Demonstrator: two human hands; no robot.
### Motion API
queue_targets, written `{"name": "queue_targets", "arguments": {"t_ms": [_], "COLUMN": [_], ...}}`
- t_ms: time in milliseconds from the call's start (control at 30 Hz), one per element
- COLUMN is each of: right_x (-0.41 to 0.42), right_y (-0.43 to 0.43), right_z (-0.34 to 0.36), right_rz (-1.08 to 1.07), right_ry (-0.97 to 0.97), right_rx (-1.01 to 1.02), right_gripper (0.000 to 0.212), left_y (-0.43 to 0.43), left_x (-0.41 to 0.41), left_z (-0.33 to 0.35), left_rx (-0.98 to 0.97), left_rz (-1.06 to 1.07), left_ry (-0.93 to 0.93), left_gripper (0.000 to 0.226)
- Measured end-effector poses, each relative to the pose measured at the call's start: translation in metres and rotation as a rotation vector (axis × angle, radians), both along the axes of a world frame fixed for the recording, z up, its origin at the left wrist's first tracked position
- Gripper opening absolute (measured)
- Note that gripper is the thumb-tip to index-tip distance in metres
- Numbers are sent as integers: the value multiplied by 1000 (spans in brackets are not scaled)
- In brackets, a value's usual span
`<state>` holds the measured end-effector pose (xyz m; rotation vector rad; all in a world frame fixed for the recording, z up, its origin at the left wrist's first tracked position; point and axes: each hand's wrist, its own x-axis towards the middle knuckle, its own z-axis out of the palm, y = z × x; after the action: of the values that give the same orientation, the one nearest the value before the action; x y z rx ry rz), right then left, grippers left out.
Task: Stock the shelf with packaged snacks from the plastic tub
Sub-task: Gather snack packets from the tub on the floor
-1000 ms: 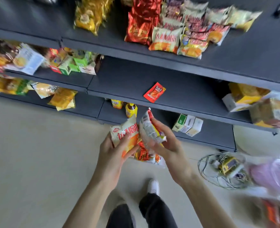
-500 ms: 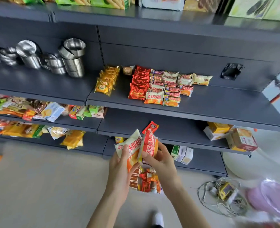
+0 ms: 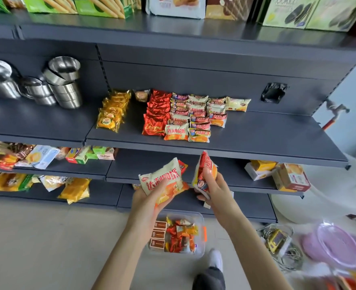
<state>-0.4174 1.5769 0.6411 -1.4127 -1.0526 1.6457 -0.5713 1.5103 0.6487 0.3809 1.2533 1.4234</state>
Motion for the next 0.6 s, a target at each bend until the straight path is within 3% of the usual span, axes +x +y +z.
{"name": "queue_targets", "arguments": {"t_ms": [200, 300, 433, 600], "right_x": [41, 66, 93, 110], "right_y": [82, 130, 188, 251], "right_z": [-20, -26, -42, -61], "right_rz": [-123, -81, -30, -46], "right_ry": [175, 209, 202, 52], "right_rx": [-173, -197, -179, -167], "right_gripper": [43, 39, 55, 24], "left_y": [81, 124, 173, 210], "left_x": [44, 69, 90, 103], "left_z": [-22, -30, -44, -61], "left_rx": [-49, -99, -176, -228], "left_rz": [12, 79, 145, 220], "left_ry": [-13, 65, 141, 172], "left_gripper": [25, 33, 21, 32]}}
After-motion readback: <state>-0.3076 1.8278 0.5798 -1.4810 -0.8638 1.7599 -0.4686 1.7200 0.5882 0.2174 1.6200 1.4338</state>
